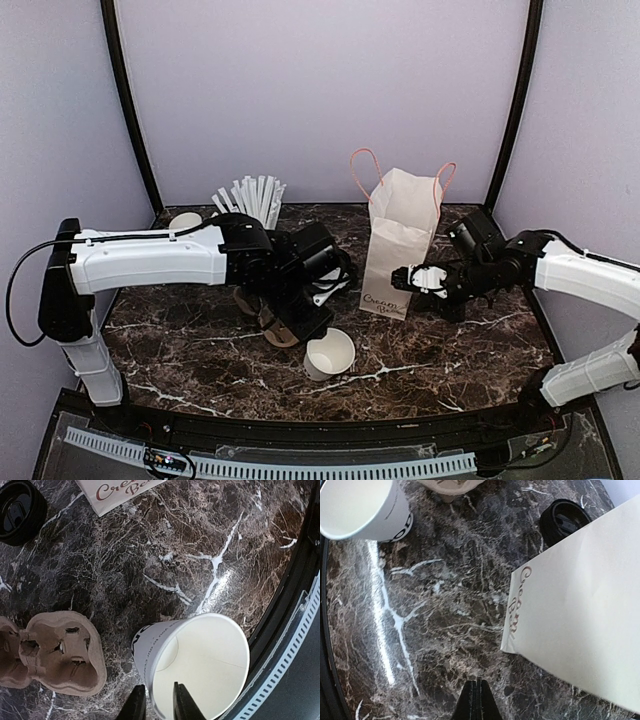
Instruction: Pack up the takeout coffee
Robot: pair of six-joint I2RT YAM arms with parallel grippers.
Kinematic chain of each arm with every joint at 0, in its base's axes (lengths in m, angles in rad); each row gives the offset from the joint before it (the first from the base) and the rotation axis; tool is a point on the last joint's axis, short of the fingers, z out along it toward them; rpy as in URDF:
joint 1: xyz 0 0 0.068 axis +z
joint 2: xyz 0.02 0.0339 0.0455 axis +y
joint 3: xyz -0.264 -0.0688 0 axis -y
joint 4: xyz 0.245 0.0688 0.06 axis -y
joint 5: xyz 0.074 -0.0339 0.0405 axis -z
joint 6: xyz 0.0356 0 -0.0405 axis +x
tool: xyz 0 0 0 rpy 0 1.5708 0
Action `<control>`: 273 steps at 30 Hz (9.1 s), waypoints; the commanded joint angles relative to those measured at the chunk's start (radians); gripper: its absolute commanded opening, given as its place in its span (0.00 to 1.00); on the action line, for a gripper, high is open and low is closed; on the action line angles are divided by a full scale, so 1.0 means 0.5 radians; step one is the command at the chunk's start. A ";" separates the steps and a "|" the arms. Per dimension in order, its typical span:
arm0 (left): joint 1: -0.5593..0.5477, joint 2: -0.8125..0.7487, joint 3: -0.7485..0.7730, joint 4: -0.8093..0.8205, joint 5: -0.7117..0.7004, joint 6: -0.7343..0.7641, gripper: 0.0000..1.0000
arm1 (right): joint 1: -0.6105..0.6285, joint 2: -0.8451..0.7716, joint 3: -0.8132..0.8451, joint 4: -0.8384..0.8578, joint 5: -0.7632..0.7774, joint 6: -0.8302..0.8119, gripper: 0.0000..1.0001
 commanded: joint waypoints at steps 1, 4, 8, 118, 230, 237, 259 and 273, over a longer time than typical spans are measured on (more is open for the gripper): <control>-0.008 -0.066 -0.021 0.034 -0.045 -0.042 0.25 | 0.061 0.092 0.136 0.212 0.117 0.101 0.00; -0.008 -0.125 0.036 -0.011 -0.129 -0.042 0.29 | 0.071 0.172 0.177 0.274 0.148 0.141 0.00; 0.015 -0.303 0.037 0.049 -0.271 -0.008 0.35 | 0.073 0.235 0.176 0.433 0.234 0.224 0.00; 0.613 0.314 -0.298 0.222 -0.450 0.554 0.43 | -0.637 0.146 -0.417 0.736 0.078 0.178 0.41; 0.867 1.209 1.287 0.266 -0.067 -0.071 0.17 | -0.602 0.044 -0.435 0.723 0.111 0.160 0.42; 0.866 1.226 1.290 0.254 -0.069 -0.060 0.21 | -0.602 0.047 -0.435 0.723 0.111 0.160 0.42; 0.867 1.265 1.339 0.234 -0.042 -0.050 0.17 | -0.601 0.048 -0.437 0.723 0.121 0.157 0.42; 0.866 1.300 1.395 0.161 -0.029 -0.061 0.15 | -0.599 0.046 -0.439 0.722 0.123 0.156 0.42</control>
